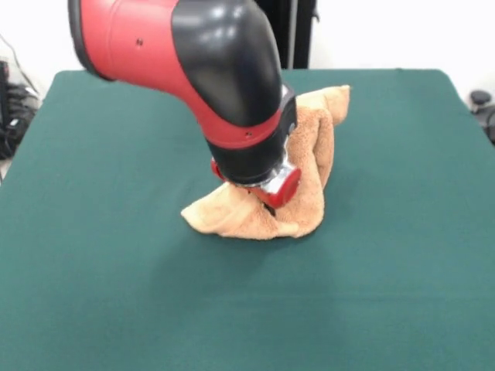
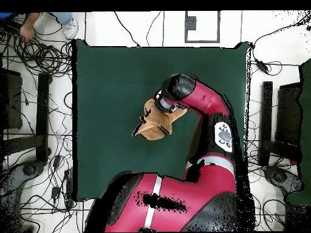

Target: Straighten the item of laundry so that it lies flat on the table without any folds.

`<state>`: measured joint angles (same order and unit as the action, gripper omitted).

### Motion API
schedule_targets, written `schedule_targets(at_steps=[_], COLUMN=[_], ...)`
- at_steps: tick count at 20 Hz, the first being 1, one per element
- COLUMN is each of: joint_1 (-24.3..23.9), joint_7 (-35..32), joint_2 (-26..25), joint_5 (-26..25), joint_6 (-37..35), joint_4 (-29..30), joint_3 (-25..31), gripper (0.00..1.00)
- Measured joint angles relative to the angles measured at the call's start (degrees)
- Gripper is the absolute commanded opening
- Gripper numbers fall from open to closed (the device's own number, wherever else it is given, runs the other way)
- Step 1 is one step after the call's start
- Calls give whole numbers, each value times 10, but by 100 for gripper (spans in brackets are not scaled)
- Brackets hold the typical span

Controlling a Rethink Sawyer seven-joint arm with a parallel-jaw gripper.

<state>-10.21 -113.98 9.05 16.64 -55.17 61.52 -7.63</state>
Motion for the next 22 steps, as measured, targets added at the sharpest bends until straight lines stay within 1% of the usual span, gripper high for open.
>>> schedule_targets(at_steps=[1, 2, 6, 11, 22], joint_1=[-1, -3, -9, -23, -34], joint_7=[0, 0, 0, 0, 0], joint_2=[-8, -22, -48, -68, -68], joint_5=[-4, -11, -27, -40, -44], joint_6=[-13, -32, -40, -34, 6], joint_4=[-19, -53, -114, -162, -172], joint_3=[0, 0, 2, 8, 16], gripper=[0, 0, 0, 0, 0])
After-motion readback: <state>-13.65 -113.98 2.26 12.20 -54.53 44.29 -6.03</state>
